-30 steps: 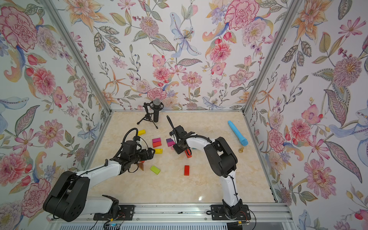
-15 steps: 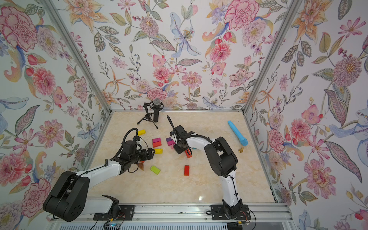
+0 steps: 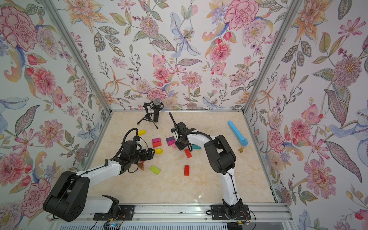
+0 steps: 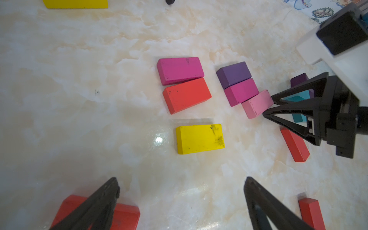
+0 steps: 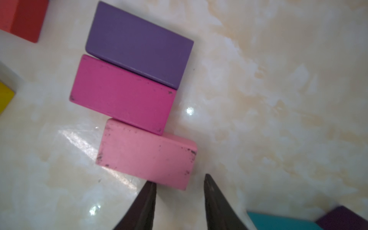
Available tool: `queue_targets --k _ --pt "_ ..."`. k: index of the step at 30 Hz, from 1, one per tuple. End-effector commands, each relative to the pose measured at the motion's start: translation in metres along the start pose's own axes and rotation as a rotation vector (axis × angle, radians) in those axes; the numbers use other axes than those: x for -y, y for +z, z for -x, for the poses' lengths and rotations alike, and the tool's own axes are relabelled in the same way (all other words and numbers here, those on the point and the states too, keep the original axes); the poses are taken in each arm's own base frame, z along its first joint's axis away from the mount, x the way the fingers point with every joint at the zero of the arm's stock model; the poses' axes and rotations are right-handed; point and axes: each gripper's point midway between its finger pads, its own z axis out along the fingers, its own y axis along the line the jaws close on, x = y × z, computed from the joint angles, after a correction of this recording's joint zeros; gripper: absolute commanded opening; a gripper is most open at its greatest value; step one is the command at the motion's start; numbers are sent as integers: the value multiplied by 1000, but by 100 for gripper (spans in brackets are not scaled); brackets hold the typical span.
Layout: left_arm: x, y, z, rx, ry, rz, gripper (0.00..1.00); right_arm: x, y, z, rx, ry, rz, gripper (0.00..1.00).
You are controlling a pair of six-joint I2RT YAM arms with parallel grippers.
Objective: Assemble a piece of candy with building blocks
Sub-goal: Assemble the building block at the center of the board.
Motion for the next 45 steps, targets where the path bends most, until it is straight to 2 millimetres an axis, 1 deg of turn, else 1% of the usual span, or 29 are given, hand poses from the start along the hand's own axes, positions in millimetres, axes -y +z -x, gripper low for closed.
queue_targets --k 1,4,5,6,13,17,22,26,28,32,36,38,41,43,45 --pt "-3 2 0 -3 10 22 99 -13 17 -20 -83 -64 31 40" --pt "-4 2 0 -4 9 23 99 -14 19 -18 -82 -69 41 39" --pt "-3 2 0 -4 10 23 99 -27 19 -15 -78 -93 52 39" --pt "-4 2 0 -3 9 24 99 -30 19 -14 -77 -100 54 39" --pt "-5 3 -2 -7 7 29 99 -40 22 -10 -71 -118 74 39" --pt "-5 2 -2 -4 8 27 99 -40 22 -9 -69 -115 69 39" --pt "-6 2 -3 -6 11 30 99 -34 20 -9 -69 -91 47 40" --pt "-6 1 -2 -10 25 35 99 -25 11 -7 -56 -39 34 42" --pt "-4 -1 5 -6 43 43 99 -23 4 -5 -40 -23 41 43" --pt "2 0 32 21 86 63 99 -31 -9 4 2 -31 59 47" --pt "8 15 61 13 124 77 99 -37 -33 6 39 -8 66 50" --pt "9 23 72 11 138 86 98 -39 -46 1 63 34 78 53" --pt "6 43 79 -24 143 87 98 -51 -64 -12 117 98 148 70" --pt "7 55 87 -32 153 92 98 -67 -76 -18 161 125 221 84" --pt "6 65 94 -36 150 96 97 -85 -85 -23 201 129 277 92"
